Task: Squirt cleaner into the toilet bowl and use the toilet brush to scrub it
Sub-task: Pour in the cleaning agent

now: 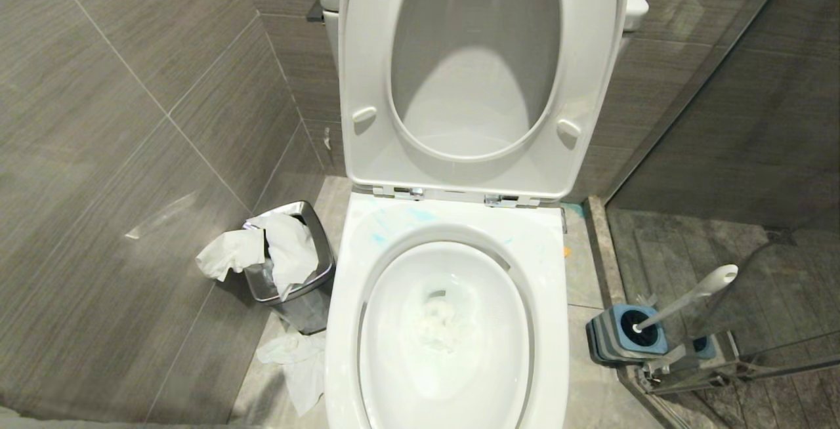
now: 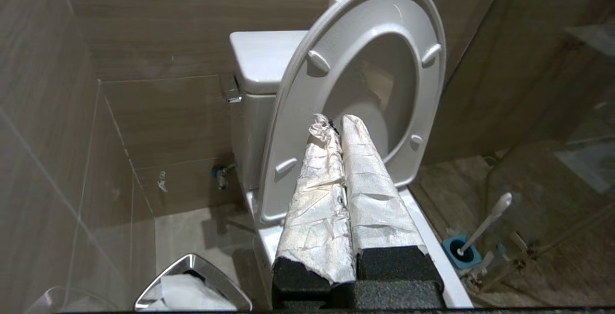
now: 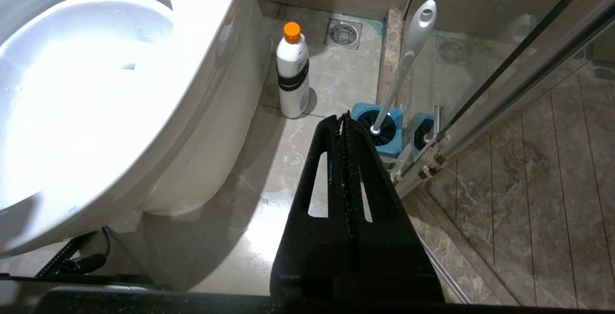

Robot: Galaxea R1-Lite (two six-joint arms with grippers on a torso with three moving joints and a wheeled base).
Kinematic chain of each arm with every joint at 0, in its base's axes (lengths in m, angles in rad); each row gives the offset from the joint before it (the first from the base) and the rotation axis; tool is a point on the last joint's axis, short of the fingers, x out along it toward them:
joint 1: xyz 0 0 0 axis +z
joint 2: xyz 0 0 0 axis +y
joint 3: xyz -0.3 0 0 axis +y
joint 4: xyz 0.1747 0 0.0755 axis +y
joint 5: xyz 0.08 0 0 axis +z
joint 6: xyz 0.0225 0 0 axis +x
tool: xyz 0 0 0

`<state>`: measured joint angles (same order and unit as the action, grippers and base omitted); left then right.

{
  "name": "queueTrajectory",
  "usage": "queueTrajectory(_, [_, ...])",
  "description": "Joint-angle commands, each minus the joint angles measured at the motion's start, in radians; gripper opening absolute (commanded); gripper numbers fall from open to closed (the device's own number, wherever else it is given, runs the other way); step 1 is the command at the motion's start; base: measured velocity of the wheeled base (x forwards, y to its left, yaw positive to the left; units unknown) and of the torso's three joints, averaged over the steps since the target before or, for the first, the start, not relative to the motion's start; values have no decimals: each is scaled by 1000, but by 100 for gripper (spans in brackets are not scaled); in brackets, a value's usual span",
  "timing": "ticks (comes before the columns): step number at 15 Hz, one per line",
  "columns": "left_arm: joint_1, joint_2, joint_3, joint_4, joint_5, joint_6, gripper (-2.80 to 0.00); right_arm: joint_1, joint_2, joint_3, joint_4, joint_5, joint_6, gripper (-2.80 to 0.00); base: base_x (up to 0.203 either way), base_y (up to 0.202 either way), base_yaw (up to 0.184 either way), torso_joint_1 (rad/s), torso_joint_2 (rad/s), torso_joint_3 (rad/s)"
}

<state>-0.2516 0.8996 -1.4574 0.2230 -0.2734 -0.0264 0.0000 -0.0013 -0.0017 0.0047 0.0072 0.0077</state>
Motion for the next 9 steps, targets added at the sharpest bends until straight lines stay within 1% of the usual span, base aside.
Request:
queueTrajectory(1, [79, -151, 13, 87, -60, -1, -280, 0, 1, 0, 0, 0, 0, -280, 0, 0, 0, 0, 0, 0])
queueTrajectory(3, [114, -262, 72, 138, -75, 0, -280, 0, 1, 0, 0, 0, 0, -280, 0, 0, 0, 0, 0, 0])
queueTrajectory(6, [171, -440, 245, 165, -75, 0, -280, 0, 1, 0, 0, 0, 0, -280, 0, 0, 0, 0, 0, 0])
queueTrajectory(9, [231, -583, 403, 170, -80, 2, -280, 0, 1, 0, 0, 0, 0, -280, 0, 0, 0, 0, 0, 0])
